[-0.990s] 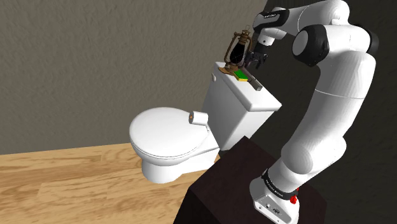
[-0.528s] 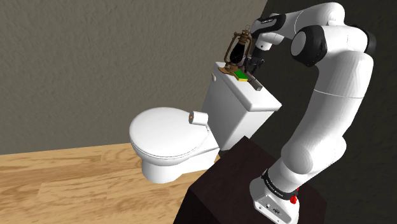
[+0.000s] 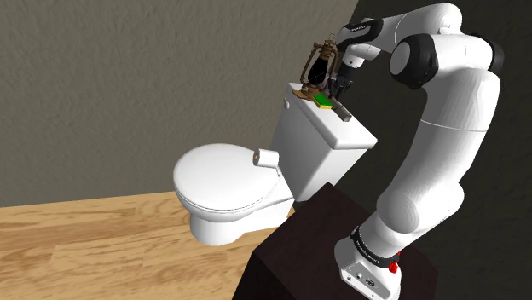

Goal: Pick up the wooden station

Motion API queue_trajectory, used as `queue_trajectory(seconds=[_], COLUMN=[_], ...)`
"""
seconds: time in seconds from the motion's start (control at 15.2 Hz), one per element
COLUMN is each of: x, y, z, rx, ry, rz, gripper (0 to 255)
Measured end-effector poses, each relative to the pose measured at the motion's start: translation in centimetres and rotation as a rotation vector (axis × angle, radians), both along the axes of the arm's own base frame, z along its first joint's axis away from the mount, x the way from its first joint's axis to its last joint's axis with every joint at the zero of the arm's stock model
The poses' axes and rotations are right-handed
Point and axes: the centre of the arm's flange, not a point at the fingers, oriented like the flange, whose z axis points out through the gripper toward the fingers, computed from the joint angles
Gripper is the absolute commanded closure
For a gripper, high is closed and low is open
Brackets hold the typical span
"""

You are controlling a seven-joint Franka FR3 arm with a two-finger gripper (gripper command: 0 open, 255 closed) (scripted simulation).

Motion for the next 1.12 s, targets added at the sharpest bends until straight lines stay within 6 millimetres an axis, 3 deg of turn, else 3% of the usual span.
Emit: queue_trajectory(seconds=[0.26, 1.12], x=[0.0, 0.0], y=[0.0, 0.0], z=[1.0, 7.6], rx=[0.001, 0.001], ry=[0.001, 0.001], rz=[0.0, 0.0], gripper=[255, 255])
